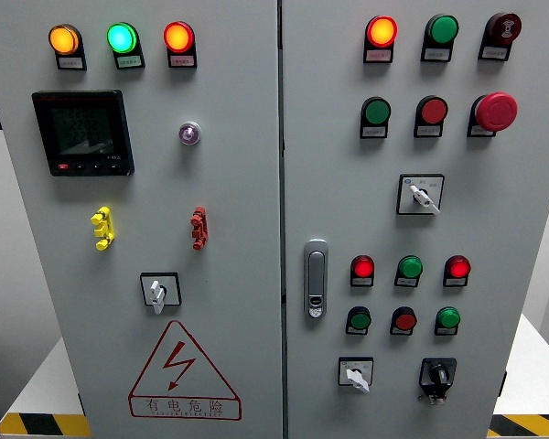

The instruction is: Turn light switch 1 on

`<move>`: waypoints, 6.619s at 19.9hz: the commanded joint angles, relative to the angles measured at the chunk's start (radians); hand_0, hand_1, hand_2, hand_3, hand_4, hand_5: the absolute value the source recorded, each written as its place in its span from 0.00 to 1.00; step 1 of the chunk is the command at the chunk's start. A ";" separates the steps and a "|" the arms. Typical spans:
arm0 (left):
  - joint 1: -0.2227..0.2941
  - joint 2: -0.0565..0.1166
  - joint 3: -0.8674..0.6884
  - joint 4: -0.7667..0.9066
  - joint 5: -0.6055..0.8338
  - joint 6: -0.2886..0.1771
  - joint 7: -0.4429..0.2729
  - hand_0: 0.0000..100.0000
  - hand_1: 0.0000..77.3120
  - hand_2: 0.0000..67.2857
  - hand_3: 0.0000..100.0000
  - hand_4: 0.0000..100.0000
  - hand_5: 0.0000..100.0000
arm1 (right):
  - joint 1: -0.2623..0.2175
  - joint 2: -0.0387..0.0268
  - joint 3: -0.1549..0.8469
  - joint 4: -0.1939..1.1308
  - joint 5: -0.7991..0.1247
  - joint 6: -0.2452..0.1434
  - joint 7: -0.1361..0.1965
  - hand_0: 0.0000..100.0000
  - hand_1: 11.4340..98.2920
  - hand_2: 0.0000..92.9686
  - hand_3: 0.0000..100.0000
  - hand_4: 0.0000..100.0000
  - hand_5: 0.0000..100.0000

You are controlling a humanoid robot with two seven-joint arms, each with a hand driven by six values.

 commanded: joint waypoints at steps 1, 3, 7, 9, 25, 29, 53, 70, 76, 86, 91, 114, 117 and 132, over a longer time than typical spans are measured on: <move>-0.009 0.021 0.007 -0.016 -0.005 0.000 0.003 0.00 0.19 0.33 0.43 0.60 0.45 | 0.000 -0.0013 0.000 -0.001 0.000 0.000 0.000 0.00 0.09 0.00 0.19 0.19 0.11; -0.015 0.017 0.000 -0.010 -0.019 0.000 0.007 0.00 0.19 0.34 0.45 0.61 0.44 | 0.000 0.0002 0.000 -0.001 0.000 0.000 0.000 0.00 0.09 0.00 0.19 0.19 0.11; -0.057 0.014 -0.003 -0.007 -0.034 0.002 0.027 0.00 0.19 0.38 0.49 0.63 0.45 | 0.000 -0.0013 0.000 -0.001 0.000 0.000 0.000 0.00 0.09 0.00 0.19 0.19 0.11; -0.092 0.021 0.000 -0.016 -0.081 0.026 0.061 0.00 0.20 0.39 0.53 0.66 0.47 | 0.000 0.0002 0.000 0.001 0.000 -0.002 0.000 0.00 0.09 0.00 0.19 0.19 0.11; -0.367 0.029 0.007 -0.007 -0.114 0.179 0.342 0.00 0.55 0.52 0.75 0.92 0.78 | 0.000 -0.0013 0.000 -0.001 0.000 -0.002 0.000 0.00 0.09 0.00 0.19 0.19 0.11; -0.417 0.026 0.023 -0.011 -0.105 0.183 0.414 0.00 0.59 0.55 0.78 0.95 0.83 | 0.000 0.0002 0.000 0.001 0.000 0.000 0.000 0.00 0.09 0.00 0.19 0.19 0.11; -0.569 0.009 0.107 0.000 -0.039 0.408 0.553 0.00 0.62 0.62 0.82 0.99 0.82 | 0.000 0.0002 0.000 0.001 0.000 0.000 0.000 0.00 0.09 0.00 0.19 0.19 0.11; -0.638 0.004 0.175 0.047 0.007 0.541 0.627 0.00 0.74 0.67 0.85 1.00 0.84 | 0.000 -0.0013 0.000 -0.001 0.000 0.000 0.000 0.00 0.09 0.00 0.19 0.19 0.11; -0.643 0.004 0.178 0.049 0.009 0.560 0.664 0.00 0.76 0.70 0.88 1.00 0.88 | 0.000 0.0002 0.000 -0.001 0.000 0.000 0.000 0.00 0.09 0.00 0.19 0.19 0.10; -0.669 0.001 0.198 0.049 0.016 0.563 0.693 0.00 0.76 0.72 0.89 1.00 0.90 | 0.000 0.0002 0.000 -0.001 0.000 -0.002 0.000 0.00 0.09 0.00 0.19 0.19 0.11; -0.686 0.000 0.202 0.052 0.029 0.572 0.711 0.00 0.75 0.73 0.90 1.00 0.90 | 0.000 -0.0013 0.000 -0.001 0.000 0.000 0.000 0.00 0.09 0.00 0.19 0.19 0.11; -0.693 0.003 0.201 0.064 0.029 0.589 0.741 0.06 0.67 0.76 0.91 1.00 0.89 | 0.000 0.0002 0.000 -0.001 0.000 0.000 0.000 0.00 0.09 0.00 0.19 0.19 0.11; -0.698 0.003 0.201 0.066 0.029 0.589 0.741 0.18 0.65 0.76 0.91 1.00 0.89 | 0.000 -0.0013 0.000 -0.001 0.000 -0.002 0.000 0.00 0.09 0.00 0.19 0.19 0.11; -0.709 0.004 0.202 0.073 0.030 0.589 0.764 0.21 0.65 0.77 0.91 1.00 0.89 | 0.000 0.0002 0.000 0.001 0.000 0.000 0.000 0.00 0.09 0.00 0.19 0.19 0.11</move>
